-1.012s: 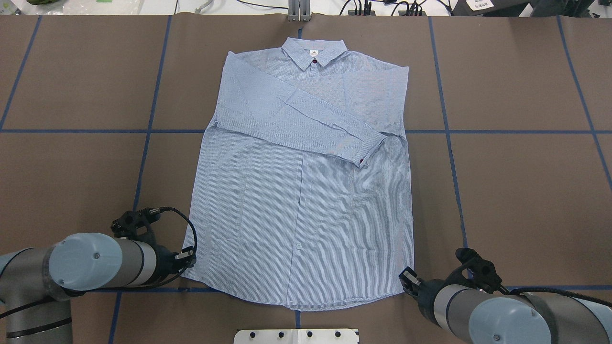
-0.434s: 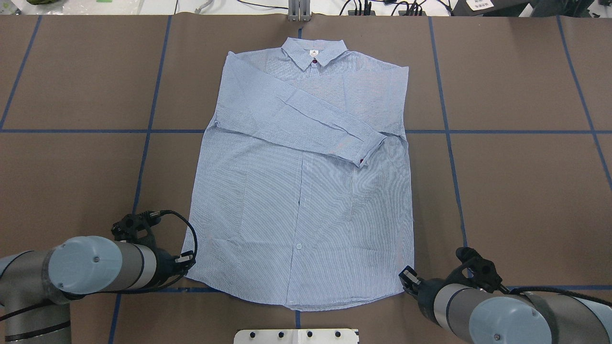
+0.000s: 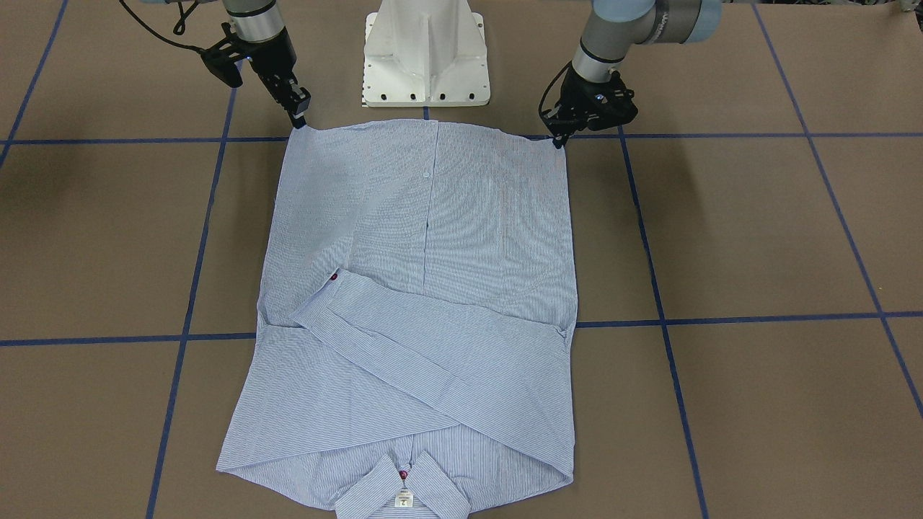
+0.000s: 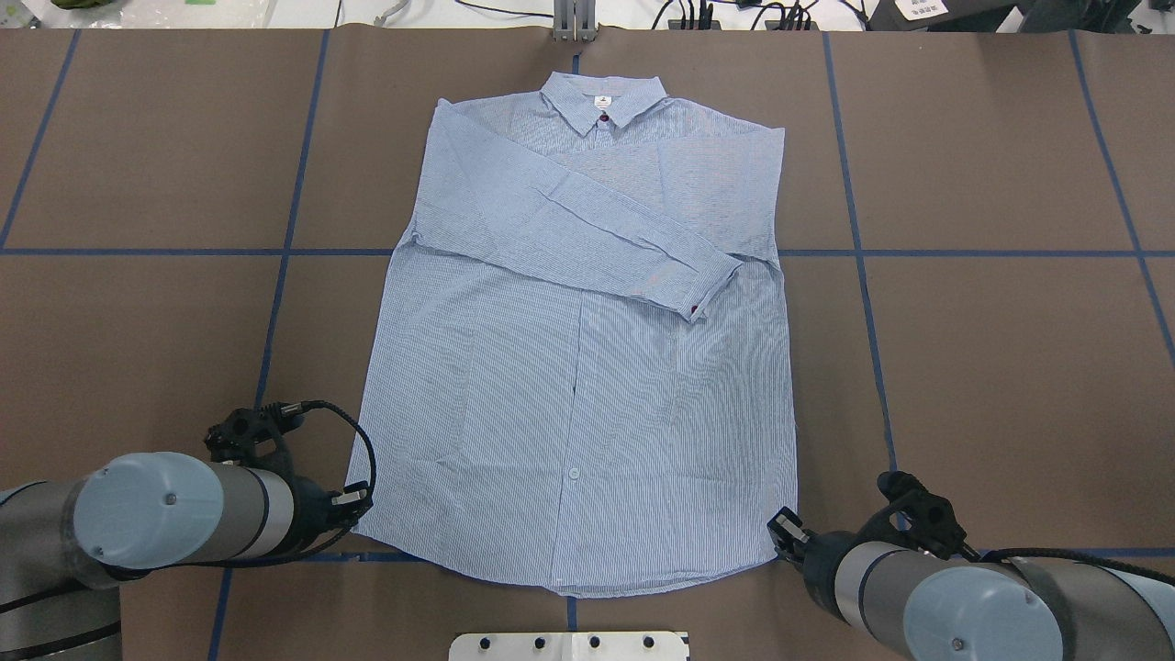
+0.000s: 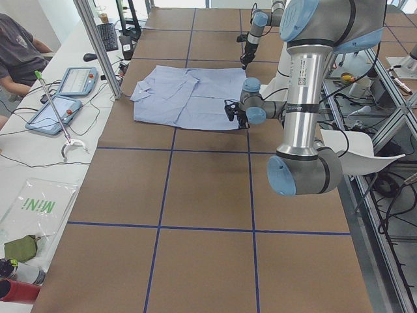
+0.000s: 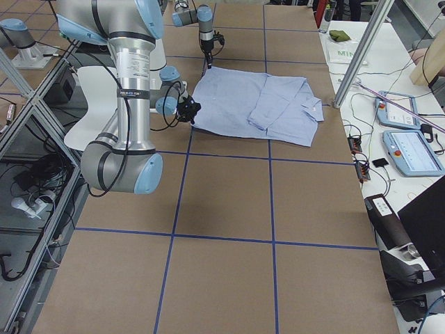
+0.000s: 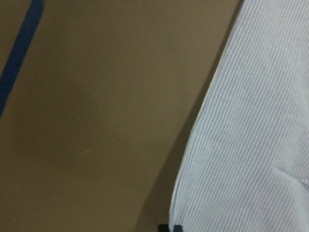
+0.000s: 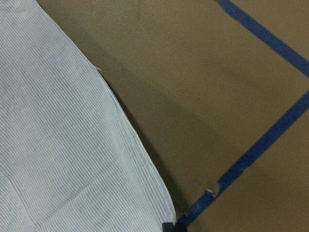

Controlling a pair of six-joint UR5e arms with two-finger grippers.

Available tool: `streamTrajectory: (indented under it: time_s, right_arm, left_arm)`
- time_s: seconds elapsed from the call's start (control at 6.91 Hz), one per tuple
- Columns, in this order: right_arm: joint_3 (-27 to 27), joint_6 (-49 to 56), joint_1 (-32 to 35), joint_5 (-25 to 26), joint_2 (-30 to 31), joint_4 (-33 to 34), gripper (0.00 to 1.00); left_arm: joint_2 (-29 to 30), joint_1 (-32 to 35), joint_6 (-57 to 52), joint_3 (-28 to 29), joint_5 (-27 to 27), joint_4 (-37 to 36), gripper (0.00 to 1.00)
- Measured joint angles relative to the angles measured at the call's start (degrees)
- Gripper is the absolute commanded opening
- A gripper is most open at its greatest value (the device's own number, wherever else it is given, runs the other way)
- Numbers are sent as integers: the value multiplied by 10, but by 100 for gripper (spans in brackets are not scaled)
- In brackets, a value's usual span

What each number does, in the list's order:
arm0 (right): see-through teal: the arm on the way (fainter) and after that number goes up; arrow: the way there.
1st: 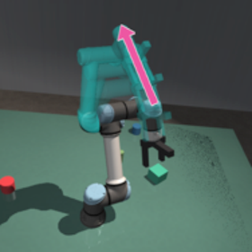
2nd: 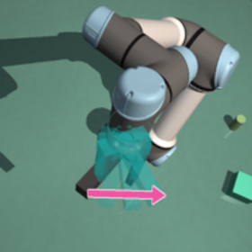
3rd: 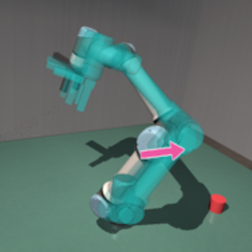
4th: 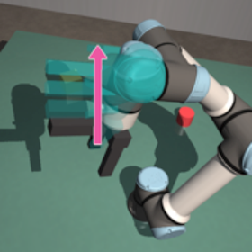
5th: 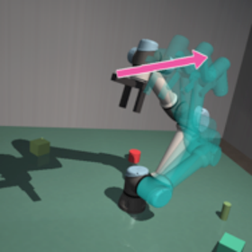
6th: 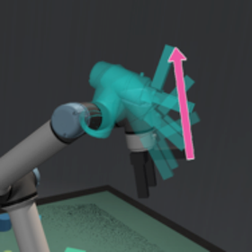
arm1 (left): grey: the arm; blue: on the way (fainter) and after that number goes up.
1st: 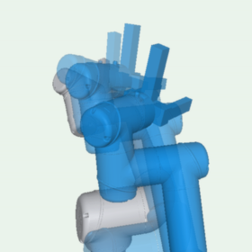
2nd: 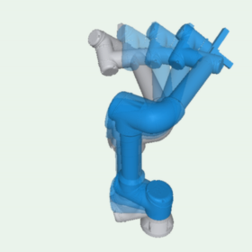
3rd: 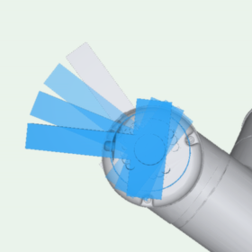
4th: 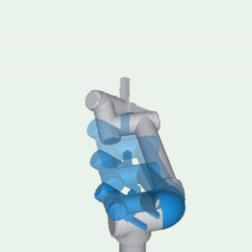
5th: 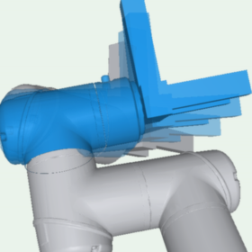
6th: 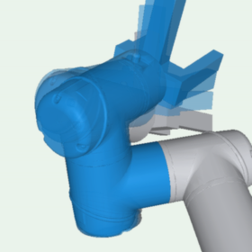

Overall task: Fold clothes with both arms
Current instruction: 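Lift the hem with both grippers and fold it toward the collar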

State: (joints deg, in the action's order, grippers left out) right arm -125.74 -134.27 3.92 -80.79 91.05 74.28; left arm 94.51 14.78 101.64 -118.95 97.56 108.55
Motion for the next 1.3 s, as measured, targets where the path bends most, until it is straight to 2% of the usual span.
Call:
streamTrajectory:
  time_s: [0.72,1.01,1.3]
  right_arm:
    - [-54,7,3,-2,62,-1,0]
    - [-72,6,13,1,58,-1,0]
    - [-77,5,58,1,31,1,0]
  left_arm:
    - [2,-81,162,-83,-22,-32,0]
    - [5,-75,173,-105,-24,-35,0]
    - [13,-18,145,-124,-17,-36,0]
